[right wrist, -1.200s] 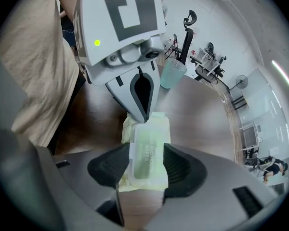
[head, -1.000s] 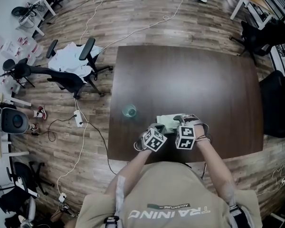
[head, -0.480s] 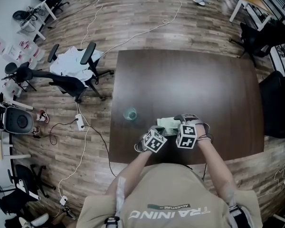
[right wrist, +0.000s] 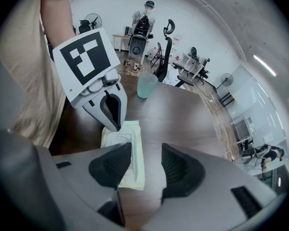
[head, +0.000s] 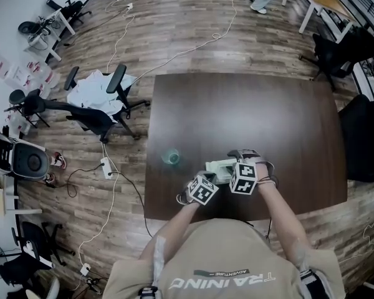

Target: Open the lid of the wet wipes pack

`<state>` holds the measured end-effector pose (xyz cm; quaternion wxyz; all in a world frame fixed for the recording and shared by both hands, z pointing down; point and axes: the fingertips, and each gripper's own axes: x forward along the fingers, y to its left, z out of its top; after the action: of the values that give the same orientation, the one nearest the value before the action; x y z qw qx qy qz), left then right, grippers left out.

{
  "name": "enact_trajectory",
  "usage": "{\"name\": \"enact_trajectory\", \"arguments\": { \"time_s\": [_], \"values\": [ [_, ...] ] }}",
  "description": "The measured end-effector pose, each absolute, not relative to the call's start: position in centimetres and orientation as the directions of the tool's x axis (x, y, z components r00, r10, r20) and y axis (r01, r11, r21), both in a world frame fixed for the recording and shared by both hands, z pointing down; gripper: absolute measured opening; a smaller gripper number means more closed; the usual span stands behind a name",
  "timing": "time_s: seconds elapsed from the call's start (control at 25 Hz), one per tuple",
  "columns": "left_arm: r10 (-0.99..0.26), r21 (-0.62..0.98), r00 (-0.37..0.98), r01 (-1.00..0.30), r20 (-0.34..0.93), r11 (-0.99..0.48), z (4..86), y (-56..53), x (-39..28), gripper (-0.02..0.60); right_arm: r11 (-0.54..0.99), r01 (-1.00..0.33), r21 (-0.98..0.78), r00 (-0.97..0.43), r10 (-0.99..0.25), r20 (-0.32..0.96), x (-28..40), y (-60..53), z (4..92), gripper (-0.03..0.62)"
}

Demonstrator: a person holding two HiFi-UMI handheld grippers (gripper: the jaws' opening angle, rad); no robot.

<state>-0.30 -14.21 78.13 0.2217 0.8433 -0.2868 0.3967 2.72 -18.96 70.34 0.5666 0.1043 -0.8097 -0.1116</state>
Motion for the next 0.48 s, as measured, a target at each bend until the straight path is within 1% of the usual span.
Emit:
{"name": "enact_trajectory", "arguments": {
  "time_s": [0.48],
  "values": [
    [-0.309, 0.149, 0.517, -0.667, 0.798, -0.73, 78.4, -14.1, 0.1, 0.009, 0.942, -0.041, 0.332, -0.341, -0.326, 0.882, 3.0, -20.3, 70.4, 0.199]
  ]
}}
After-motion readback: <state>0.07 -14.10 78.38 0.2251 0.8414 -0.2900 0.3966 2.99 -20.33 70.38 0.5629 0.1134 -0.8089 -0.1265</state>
